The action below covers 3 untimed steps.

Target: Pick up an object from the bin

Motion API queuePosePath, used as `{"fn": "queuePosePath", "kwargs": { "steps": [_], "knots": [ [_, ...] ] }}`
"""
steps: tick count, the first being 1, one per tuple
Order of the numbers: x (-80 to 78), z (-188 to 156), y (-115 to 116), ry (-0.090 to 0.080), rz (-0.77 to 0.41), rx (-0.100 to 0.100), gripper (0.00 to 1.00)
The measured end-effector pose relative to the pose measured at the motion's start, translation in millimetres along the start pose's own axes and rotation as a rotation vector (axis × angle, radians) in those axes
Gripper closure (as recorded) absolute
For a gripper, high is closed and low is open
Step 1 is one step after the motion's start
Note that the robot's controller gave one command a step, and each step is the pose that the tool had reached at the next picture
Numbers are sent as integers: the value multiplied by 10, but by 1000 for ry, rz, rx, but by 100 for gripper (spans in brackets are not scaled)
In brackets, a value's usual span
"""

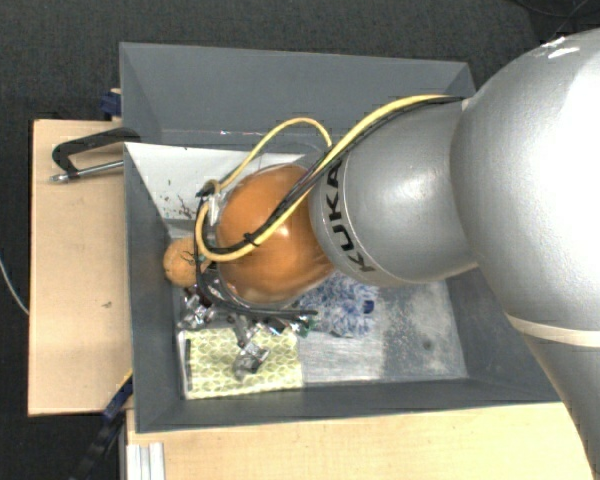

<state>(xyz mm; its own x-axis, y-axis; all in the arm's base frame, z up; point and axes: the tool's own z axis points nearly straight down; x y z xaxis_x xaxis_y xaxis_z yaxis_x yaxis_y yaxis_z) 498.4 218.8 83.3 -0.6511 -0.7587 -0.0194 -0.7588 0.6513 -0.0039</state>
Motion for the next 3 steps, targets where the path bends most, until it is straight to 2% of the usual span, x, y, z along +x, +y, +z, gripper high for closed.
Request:
{"fn": "queuePosePath", "kwargs": {
  "steps": [1,3],
  "knots": [
    [35,20,-67,-18,93,10,100],
    [37,-19,-63,-16,94,8,100]
  ]
}}
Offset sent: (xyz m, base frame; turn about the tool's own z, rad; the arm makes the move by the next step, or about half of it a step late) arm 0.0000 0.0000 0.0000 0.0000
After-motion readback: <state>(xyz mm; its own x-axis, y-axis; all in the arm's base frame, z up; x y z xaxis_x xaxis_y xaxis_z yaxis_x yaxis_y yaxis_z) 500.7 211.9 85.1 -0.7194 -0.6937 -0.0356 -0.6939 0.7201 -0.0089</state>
